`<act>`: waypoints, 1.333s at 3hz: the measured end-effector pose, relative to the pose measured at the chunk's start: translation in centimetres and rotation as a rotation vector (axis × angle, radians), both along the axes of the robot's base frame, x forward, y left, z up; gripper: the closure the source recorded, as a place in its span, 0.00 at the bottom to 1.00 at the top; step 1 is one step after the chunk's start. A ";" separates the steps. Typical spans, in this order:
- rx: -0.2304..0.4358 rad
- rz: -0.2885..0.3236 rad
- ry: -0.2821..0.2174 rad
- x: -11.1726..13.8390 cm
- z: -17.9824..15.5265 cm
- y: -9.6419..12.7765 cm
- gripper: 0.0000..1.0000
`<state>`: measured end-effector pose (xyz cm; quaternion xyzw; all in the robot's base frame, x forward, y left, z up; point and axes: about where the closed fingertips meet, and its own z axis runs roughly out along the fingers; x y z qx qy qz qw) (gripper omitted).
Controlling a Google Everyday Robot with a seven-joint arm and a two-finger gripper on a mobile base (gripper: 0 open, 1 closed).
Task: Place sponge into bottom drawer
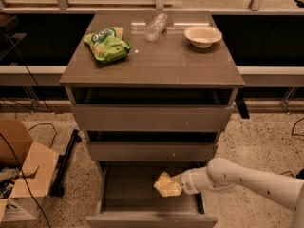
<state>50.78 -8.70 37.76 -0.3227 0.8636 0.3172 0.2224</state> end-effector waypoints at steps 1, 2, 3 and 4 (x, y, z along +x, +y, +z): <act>-0.022 -0.020 0.004 0.4 -0.7 0.2 1.00; -0.038 -0.079 -0.008 2.4 -3.4 0.4 1.00; -0.033 -0.137 -0.003 4.4 -7.1 0.7 1.00; -0.050 -0.207 0.071 5.7 -13.1 1.3 0.79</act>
Offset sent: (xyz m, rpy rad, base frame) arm 0.0528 0.0032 -0.0761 -0.0560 -0.0252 -0.1746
